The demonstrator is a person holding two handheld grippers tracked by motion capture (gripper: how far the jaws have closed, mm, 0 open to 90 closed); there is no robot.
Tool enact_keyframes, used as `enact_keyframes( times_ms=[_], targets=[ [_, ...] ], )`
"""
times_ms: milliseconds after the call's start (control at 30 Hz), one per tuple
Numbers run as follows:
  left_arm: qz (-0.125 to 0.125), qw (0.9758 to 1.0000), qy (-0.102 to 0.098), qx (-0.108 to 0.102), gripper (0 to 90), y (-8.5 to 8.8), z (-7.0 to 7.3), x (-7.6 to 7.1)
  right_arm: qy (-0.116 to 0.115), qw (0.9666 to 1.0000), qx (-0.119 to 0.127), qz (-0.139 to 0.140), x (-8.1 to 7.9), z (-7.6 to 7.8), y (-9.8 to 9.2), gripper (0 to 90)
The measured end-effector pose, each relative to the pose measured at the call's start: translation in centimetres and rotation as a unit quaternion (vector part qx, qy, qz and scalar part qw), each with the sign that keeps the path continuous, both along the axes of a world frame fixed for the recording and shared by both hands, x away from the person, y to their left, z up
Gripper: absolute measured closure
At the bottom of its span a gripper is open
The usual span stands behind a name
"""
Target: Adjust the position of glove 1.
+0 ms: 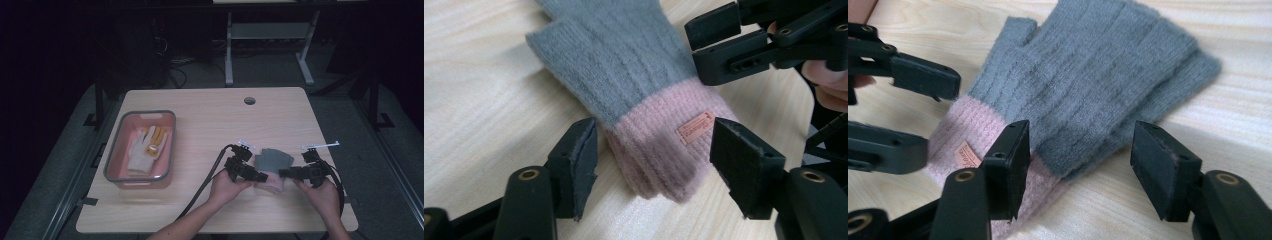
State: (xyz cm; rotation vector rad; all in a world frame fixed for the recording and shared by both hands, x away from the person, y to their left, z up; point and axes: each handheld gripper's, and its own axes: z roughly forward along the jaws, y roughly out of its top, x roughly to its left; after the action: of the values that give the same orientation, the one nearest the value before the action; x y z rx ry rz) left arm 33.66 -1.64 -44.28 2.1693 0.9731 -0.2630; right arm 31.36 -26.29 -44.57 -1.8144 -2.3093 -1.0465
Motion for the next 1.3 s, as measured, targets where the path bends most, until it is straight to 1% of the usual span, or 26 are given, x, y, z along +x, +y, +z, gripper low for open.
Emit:
enact_keyframes(
  times_ms=[100,167,200,267,300,333,433,500,567,600,633,700,733,833,867,900,967,1033,1067,1133,1167,1233,1267,1300],
  targets=[
    [0.000,1.0000,0.003,0.006,38.4,-0.3,-0.4,0.0,0.008,0.9999,0.008,-0.005,0.0,-0.3,-0.1,40.1],
    [0.000,1.0000,0.005,0.003,39.3,-0.4,-0.6,0.0,0.008,0.9999,0.010,-0.005,0.0,-0.6,-0.2,40.1],
    [-0.001,1.0000,0.005,0.006,40.1,-0.5,-0.7,0.0,0.010,0.9999,0.012,-0.006,-0.1,-0.7,-0.2,40.0],
    [-0.001,0.9999,0.007,0.008,41.1,-0.6,-0.8,0.0,0.013,0.9996,0.024,-0.011,-0.1,-1.1,-0.3,40.0],
    [0.002,1.0000,0.008,0.006,41.5,-0.7,-0.9,0.0,0.013,0.9994,0.029,-0.013,-0.1,-1.2,-0.4,40.0],
    [0.000,0.9999,0.008,0.010,41.8,-0.7,-1.0,0.1,0.014,0.9991,0.036,-0.018,-0.2,-1.4,-0.4,40.0],
    [0.002,0.9999,0.013,0.008,43.4,-0.8,-1.2,0.1,0.018,0.9985,0.047,-0.022,-0.3,-1.5,-0.4,42.1],
    [0.005,0.9998,0.016,0.009,43.3,-0.9,-1.3,0.2,0.014,0.9985,0.049,-0.023,-0.3,-1.6,-0.4,43.8],
    [0.006,0.9998,0.020,0.008,43.3,-0.9,-1.4,0.2,0.015,0.9980,0.056,-0.027,-0.3,-1.7,-0.4,46.2],
    [0.007,0.9997,0.022,0.008,43.1,-1.0,-1.4,0.2,0.011,0.9979,0.058,-0.026,-0.4,-1.8,-0.4,47.3],
    [0.006,0.9996,0.024,0.009,42.6,-0.9,-1.5,0.3,0.013,0.9975,0.063,-0.029,-0.4,-1.8,-0.4,48.6],
    [0.013,0.9994,0.031,0.005,41.6,-0.9,-1.6,0.4,0.014,0.9967,0.073,-0.033,-0.4,-2.0,-0.4,51.4],
    [0.014,0.9994,0.031,0.006,41.7,-0.9,-1.6,0.4,0.015,0.9962,0.079,-0.033,-0.4,-2.1,-0.4,52.8],
    [0.013,0.9993,0.034,0.004,42.6,-1.0,-1.6,0.5,0.014,0.9948,0.095,-0.033,-0.5,-2.4,-0.5,56.5],
    [0.010,0.9992,0.038,0.004,43.5,-0.9,-1.6,0.6,0.015,0.9942,0.101,-0.034,-0.5,-2.5,-0.5,57.8],
    [0.009,0.9991,0.041,0.002,44.7,-0.9,-1.7,0.7,0.015,0.9935,0.107,-0.034,-0.5,-2.6,-0.5,59.4],
    [0.016,0.9985,0.050,-0.012,47.9,-0.8,-1.8,0.9,0.021,0.9919,0.121,-0.033,-0.3,-2.7,-0.5,64.2],
    [0.017,0.9984,0.050,-0.020,53.4,-0.7,-1.8,1.0,0.019,0.9914,0.126,-0.030,-0.3,-2.6,-0.3,69.2],
    [0.017,0.9983,0.050,-0.023,56.0,-0.7,-1.8,1.0,0.014,0.9915,0.126,-0.027,-0.3,-2.6,-0.3,70.6],
    [0.015,0.9983,0.050,-0.025,59.1,-0.6,-1.7,1.1,0.013,0.9914,0.128,-0.025,-0.3,-2.6,-0.3,72.1],
    [0.017,0.9979,0.053,-0.031,60.1,-0.6,-1.8,1.1,0.014,0.9910,0.131,-0.025,-0.3,-2.6,-0.3,72.7],
    [0.017,0.9976,0.057,-0.035,62.0,-0.5,-1.8,1.3,0.014,0.9907,0.133,-0.025,-0.2,-2.6,-0.4,73.5],
    [0.020,0.9973,0.059,-0.040,62.7,-0.5,-1.8,1.3,0.012,0.9908,0.133,-0.023,-0.2,-2.6,-0.4,73.7],
    [0.019,0.9973,0.060,-0.039,63.4,-0.4,-1.8,1.3,0.013,0.9906,0.134,-0.023,-0.2,-2.5,-0.3,73.9]
  ],
)
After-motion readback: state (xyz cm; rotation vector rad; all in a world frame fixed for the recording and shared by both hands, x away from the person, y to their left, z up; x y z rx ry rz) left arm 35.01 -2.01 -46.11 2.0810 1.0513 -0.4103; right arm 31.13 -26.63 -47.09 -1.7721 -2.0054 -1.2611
